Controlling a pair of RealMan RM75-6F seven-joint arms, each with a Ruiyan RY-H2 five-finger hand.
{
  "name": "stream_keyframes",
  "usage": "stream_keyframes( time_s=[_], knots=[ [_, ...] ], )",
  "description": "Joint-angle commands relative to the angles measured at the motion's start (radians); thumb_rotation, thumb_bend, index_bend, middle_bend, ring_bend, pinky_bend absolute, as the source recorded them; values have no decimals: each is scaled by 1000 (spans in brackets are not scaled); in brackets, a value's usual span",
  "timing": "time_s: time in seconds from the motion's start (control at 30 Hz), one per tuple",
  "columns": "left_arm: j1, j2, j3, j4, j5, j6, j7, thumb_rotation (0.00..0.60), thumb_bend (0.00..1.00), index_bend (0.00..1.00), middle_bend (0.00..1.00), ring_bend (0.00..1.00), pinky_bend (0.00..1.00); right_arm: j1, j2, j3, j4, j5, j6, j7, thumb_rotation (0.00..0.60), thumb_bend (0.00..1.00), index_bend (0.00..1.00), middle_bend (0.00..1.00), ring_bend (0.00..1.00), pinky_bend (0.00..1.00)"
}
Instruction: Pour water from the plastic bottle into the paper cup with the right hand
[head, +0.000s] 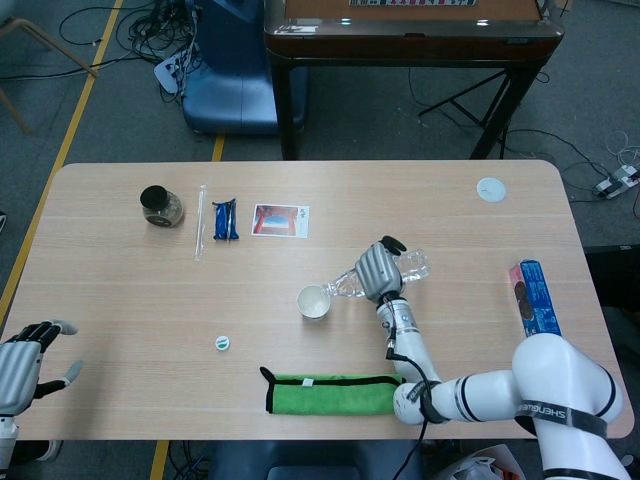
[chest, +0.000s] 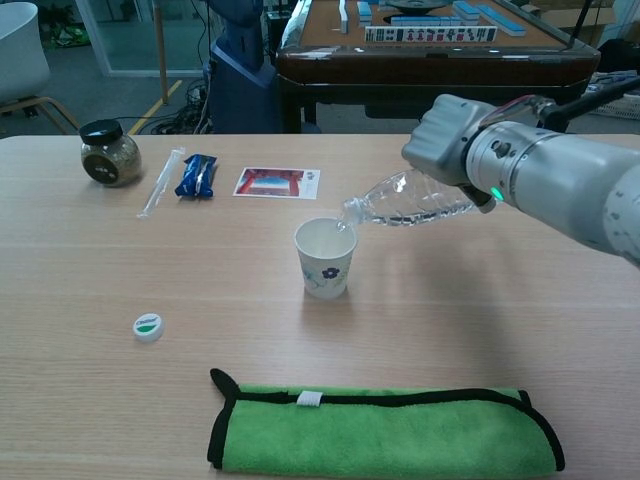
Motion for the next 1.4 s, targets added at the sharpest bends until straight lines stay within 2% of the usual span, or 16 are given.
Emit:
stream_keyframes(
  time_s=[0.03,0.93,1.17,1.4],
  knots=[
    [0,0,0,0,1,1,1,600,229,368,332,316,504,1,0,0,-4,-2,3,-4,600,341,564,616,483,519],
    [1,1,0,-5,1,4,8,600,229,368,332,315,504,-15,-2,4,-13,-36,8,22,600,341,564,617,483,519],
    [0,-3,1,0,4,3,14,600,229,368,332,316,504,-64,4,-16,24,-115,-34,146,600,341,572,622,489,519],
    [-2,-9,2,5,7,1,19,600,229,368,332,316,504,-156,-2,-37,112,-272,-107,400,600,341,573,624,489,519]
  ],
)
